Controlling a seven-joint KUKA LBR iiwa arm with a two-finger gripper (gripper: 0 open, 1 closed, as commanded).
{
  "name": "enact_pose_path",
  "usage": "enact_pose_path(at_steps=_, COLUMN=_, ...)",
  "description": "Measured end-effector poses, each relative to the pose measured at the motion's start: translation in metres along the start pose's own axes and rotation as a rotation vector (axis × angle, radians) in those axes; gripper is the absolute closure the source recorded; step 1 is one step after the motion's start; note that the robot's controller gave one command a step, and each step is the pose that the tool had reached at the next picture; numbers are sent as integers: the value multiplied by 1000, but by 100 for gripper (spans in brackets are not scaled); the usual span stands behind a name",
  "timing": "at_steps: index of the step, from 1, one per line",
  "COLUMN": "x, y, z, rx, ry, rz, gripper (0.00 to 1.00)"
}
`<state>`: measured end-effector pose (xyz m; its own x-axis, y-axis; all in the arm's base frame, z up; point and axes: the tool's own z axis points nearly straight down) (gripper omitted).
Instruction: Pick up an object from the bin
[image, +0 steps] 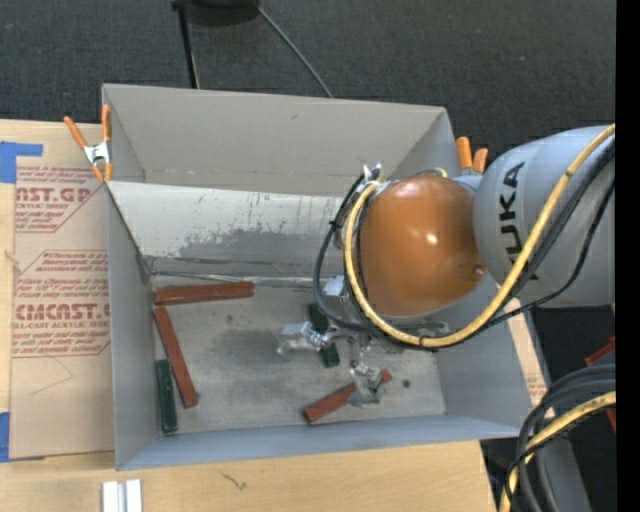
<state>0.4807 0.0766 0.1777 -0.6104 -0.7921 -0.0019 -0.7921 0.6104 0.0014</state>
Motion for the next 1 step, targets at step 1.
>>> enact_pose_path(at_steps=1, x=7, y=-20, z=31, rx=4, ry=-3, rz=-90, gripper=0)
